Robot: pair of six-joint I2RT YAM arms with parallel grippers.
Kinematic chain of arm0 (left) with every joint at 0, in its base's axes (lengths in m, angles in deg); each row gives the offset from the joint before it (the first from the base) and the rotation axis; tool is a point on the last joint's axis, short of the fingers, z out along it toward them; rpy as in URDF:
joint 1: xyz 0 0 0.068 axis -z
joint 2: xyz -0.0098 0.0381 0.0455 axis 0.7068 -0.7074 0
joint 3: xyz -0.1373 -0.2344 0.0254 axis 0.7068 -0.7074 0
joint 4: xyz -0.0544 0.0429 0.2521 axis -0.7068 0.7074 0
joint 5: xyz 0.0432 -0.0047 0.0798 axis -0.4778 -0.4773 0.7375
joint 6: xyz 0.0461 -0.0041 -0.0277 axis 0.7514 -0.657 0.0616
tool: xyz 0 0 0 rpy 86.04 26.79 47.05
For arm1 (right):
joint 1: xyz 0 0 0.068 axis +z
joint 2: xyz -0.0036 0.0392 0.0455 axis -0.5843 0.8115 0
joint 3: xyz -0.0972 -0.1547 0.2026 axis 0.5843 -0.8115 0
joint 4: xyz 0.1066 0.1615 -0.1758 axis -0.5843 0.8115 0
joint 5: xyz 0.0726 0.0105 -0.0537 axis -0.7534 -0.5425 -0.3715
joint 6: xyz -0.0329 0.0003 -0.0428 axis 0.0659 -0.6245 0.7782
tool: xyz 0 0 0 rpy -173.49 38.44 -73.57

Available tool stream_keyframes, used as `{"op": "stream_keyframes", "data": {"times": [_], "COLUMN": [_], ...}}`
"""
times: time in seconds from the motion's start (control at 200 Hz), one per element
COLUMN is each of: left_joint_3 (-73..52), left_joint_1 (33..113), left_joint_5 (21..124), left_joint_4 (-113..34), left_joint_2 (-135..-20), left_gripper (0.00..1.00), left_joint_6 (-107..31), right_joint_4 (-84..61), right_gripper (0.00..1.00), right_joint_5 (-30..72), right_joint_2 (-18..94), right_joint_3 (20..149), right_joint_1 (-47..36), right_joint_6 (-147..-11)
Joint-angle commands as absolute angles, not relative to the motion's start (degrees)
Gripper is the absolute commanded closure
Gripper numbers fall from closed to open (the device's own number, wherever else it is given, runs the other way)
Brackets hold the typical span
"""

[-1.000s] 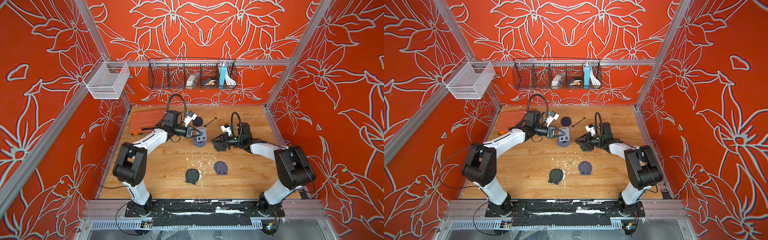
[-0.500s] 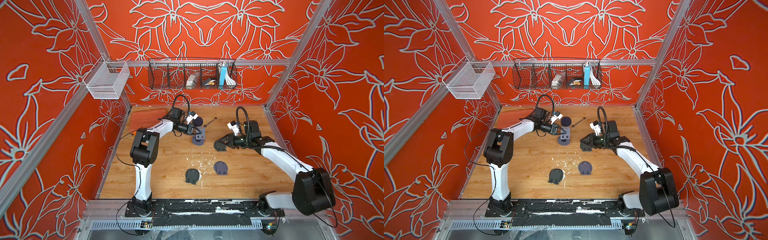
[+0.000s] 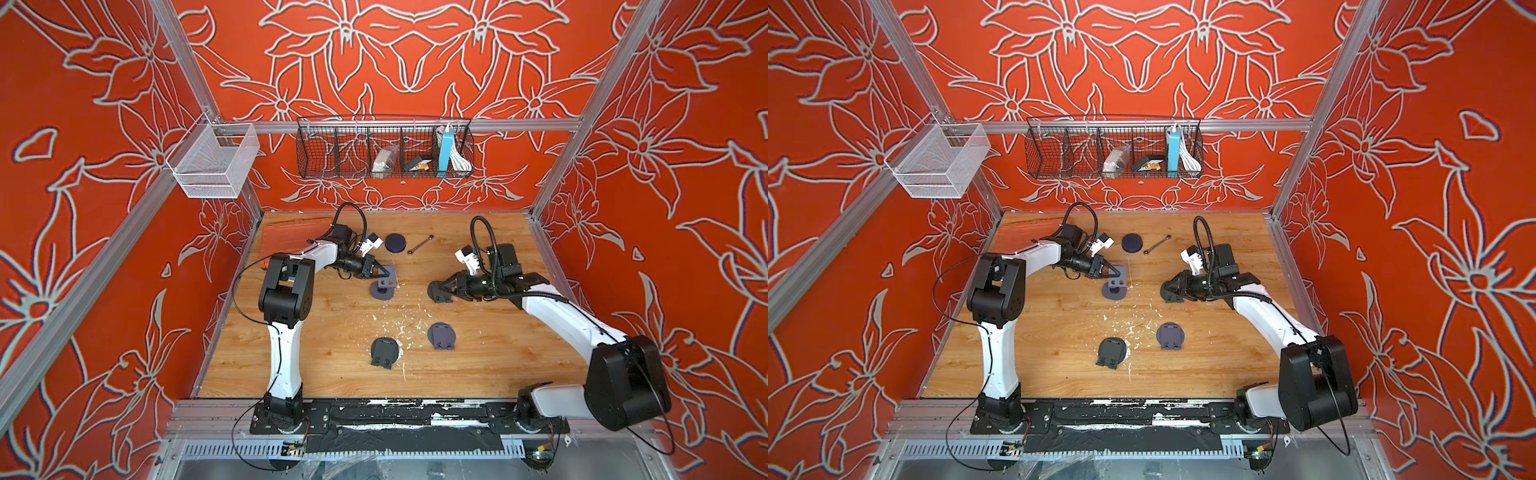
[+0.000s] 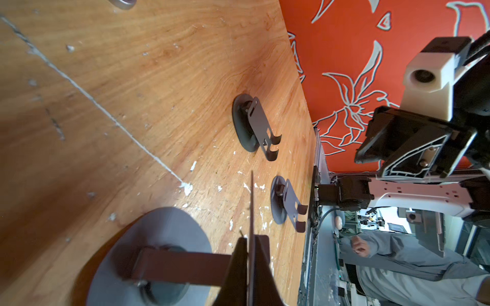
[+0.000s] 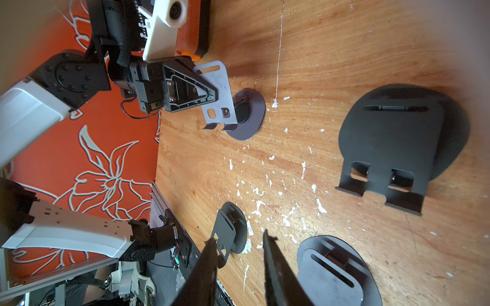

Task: Open the phone stand
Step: Place the phone stand at the center of the board, then pick up the phone stand at the center of the board.

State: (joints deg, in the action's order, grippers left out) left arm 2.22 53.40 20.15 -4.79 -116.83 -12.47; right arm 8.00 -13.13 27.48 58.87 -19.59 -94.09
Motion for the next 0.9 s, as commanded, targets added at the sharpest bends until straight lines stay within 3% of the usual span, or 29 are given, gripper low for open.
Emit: {"op": "stream_keyframes", "data": {"times": [0.0,0.13,0.46,0.681,0.896], "left_joint_3": [0.9,-0.4,-1.6,-2.1,-5.0], "left_joint_1": [52.1,52.0,51.5,51.4,51.6], "left_joint_5": [20.3,21.8,26.8,37.9,50.5], "left_joint_4": [-4.8,-6.0,-9.3,-7.7,-7.0], "left_joint_2": [-116.8,-115.9,-110.3,-106.3,-98.2], "left_gripper": [0.70,0.58,0.46,0.37,0.37], "left_joint_6": [-12.3,-13.6,-19.0,-22.8,-26.5], "right_joint_4": [8.9,9.1,11.3,12.7,13.7], "right_gripper": [0.68,0.68,0.68,0.68,0.68], "right_joint_5": [-12.6,-13.1,-11.5,-10.8,-9.8], "right_joint_2": [27.1,27.3,24.2,23.3,22.7], "right_joint_3": [59.3,59.6,60.0,60.7,60.8], "right_joint_1": [-19.8,-19.8,-19.8,-19.8,-19.9], "right_joint_6": [-92.7,-92.6,-92.0,-91.2,-90.5]}}
